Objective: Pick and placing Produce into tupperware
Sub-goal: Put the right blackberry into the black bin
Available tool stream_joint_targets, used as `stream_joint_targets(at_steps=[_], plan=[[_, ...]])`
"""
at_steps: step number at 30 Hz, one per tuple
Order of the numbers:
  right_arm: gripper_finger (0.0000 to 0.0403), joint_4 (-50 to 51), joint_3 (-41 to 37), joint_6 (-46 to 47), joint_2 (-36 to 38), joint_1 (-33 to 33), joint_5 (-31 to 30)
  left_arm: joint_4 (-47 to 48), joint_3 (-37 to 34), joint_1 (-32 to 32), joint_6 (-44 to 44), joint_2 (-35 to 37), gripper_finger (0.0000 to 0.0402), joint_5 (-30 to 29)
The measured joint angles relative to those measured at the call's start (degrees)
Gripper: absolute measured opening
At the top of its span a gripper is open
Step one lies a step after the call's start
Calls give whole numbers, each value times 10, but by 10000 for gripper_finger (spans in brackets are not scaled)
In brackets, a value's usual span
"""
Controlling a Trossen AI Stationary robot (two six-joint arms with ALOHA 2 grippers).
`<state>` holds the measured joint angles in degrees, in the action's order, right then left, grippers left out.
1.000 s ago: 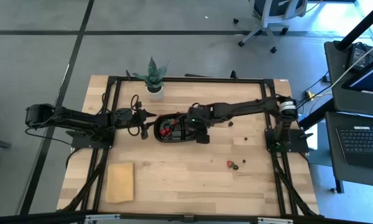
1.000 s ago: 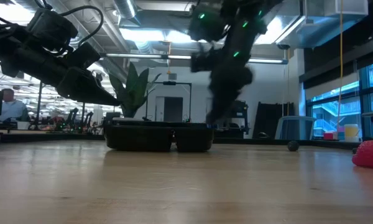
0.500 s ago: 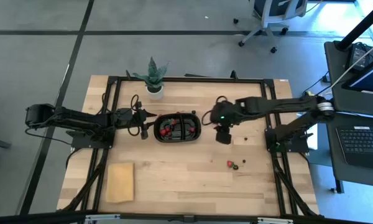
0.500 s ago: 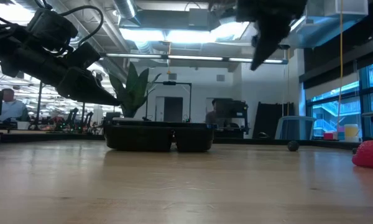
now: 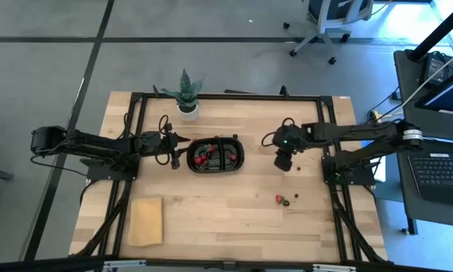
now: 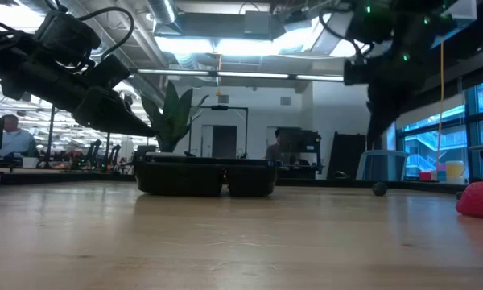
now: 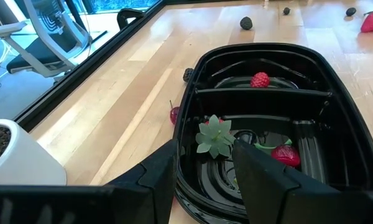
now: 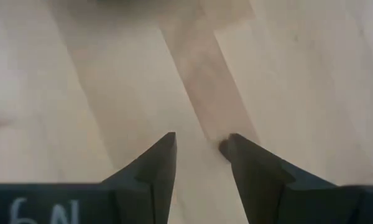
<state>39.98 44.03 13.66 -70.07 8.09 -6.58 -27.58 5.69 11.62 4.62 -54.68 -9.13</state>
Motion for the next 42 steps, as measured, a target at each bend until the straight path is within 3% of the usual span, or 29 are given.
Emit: stream_joint_targets(at_steps=[8,20,42], plan=[[159,-44,-53,-8,-2,33,0,-1,0,0,0,0,147,0],[254,-58,-69,-35,-3,67,0,-1,0,0,0,0,147,0],[259,-91,-69,-64,-31,67,0,-1,0,0,0,0,147,0]])
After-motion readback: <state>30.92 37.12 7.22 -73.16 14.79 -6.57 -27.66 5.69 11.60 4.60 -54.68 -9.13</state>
